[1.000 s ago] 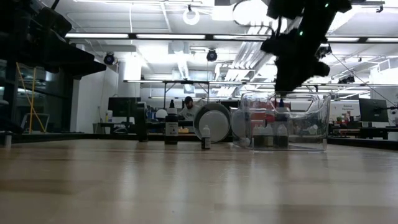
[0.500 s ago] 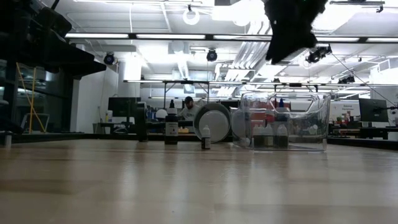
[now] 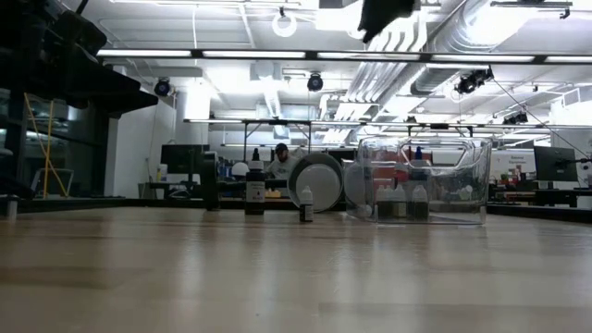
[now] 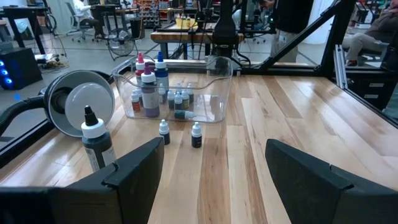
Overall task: Pick & Place food coloring
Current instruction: Put the small black food coloring bottle into the transparent bin
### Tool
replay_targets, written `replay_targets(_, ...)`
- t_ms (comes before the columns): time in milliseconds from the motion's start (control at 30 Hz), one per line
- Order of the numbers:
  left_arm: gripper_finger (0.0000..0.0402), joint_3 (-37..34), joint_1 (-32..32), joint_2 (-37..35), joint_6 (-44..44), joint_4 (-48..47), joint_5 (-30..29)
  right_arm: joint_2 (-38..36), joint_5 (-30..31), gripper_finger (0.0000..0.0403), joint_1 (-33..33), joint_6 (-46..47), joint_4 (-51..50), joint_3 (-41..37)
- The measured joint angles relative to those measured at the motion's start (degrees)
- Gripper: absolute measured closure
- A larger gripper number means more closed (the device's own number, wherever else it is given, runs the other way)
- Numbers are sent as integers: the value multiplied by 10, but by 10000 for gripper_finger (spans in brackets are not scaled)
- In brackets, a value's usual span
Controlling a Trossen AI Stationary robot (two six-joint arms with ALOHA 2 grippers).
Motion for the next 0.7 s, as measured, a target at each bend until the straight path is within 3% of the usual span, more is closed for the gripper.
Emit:
replay_targets(333,124,0,0,0,0,0,0,133,-77,187,-8,-83,-40,174)
replay_targets(567,124,0,0,0,0,0,0,193,-187,186,-16,-105,-49,192)
replay_targets(700,124,0,0,0,0,0,0,217,-215,187,-19,-114,-61,193)
